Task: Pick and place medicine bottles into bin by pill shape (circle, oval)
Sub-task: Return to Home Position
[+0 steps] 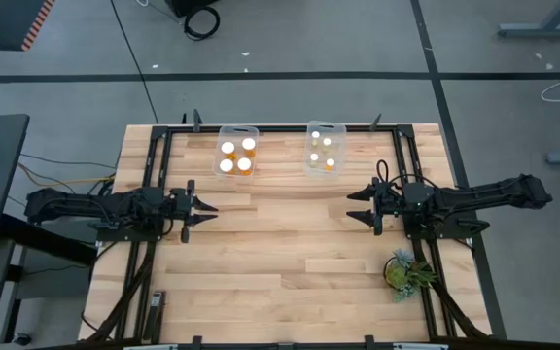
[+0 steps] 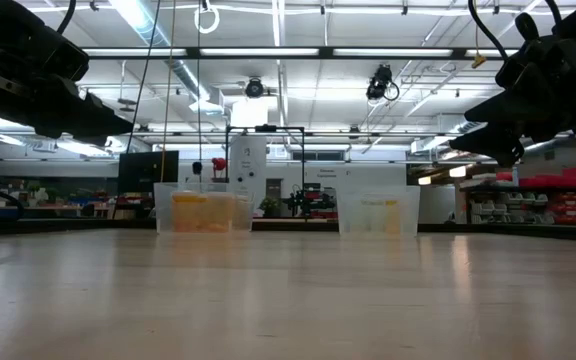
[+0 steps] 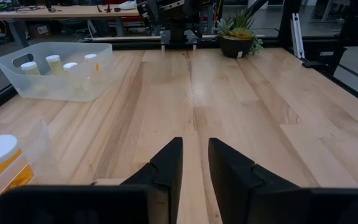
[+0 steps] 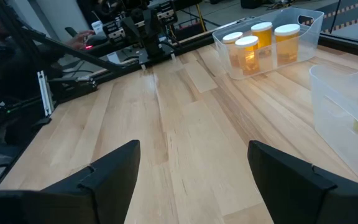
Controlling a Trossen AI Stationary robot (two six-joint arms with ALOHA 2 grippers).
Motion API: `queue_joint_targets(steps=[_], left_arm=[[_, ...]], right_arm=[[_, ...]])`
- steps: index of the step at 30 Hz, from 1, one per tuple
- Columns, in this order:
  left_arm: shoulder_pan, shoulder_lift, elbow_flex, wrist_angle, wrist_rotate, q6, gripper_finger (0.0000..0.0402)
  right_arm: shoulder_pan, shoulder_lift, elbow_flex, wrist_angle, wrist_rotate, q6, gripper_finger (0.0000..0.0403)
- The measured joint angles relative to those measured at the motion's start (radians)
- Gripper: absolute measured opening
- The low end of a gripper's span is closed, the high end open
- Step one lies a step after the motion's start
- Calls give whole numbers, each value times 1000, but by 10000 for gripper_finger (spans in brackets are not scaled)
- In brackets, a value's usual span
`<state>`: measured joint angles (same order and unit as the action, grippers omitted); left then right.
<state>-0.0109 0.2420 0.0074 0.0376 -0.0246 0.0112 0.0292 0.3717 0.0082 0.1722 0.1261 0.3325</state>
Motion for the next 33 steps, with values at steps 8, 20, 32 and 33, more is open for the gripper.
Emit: queue_joint_targets(steps=[8, 20, 32, 33], left_arm=[[0, 0, 0, 0, 0, 0, 83], [0, 0, 0, 0, 0, 0, 85], [0, 0, 0, 0, 0, 0, 89], [0, 0, 0, 0, 0, 0, 90]], right_arm=[[0, 0, 0, 0, 0, 0, 305], [0, 0, 0, 0, 0, 0, 305], [0, 0, 0, 0, 0, 0, 305], [0, 0, 0, 0, 0, 0, 305]])
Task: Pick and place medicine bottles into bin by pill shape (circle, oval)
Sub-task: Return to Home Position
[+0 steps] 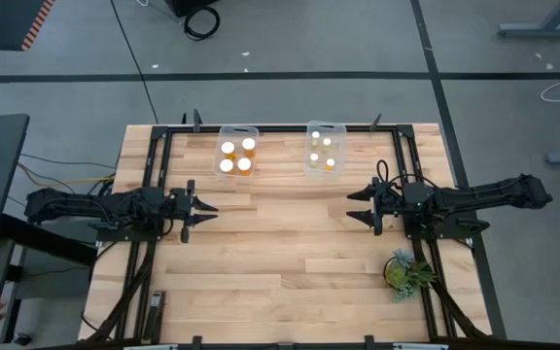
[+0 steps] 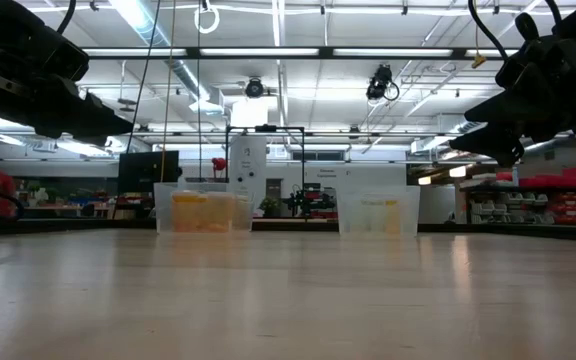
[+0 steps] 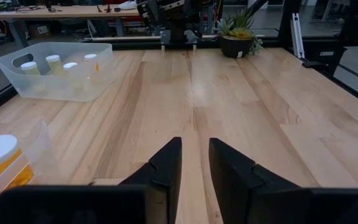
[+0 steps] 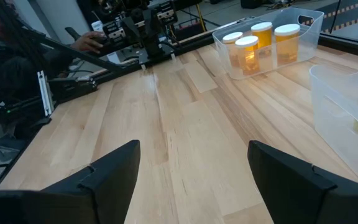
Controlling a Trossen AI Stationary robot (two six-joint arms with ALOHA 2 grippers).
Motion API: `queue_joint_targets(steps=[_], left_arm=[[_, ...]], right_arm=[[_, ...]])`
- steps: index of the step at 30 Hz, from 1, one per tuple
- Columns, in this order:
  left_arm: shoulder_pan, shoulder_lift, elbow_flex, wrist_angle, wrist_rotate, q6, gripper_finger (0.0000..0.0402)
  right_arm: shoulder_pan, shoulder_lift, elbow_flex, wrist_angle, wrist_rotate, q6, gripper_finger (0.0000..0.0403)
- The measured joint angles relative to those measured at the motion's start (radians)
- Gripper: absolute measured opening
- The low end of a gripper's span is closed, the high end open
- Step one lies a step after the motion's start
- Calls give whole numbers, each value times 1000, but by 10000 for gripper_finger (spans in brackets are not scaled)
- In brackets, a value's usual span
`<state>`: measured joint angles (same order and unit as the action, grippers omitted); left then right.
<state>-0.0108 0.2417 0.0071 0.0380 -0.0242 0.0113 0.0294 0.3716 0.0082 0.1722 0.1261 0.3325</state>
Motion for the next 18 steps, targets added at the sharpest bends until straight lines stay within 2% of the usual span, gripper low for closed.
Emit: queue_joint_targets(steps=[18], left_arm=[[0, 0, 0, 0, 0, 0, 87]], right_arm=[[0, 0, 0, 0, 0, 0, 305]])
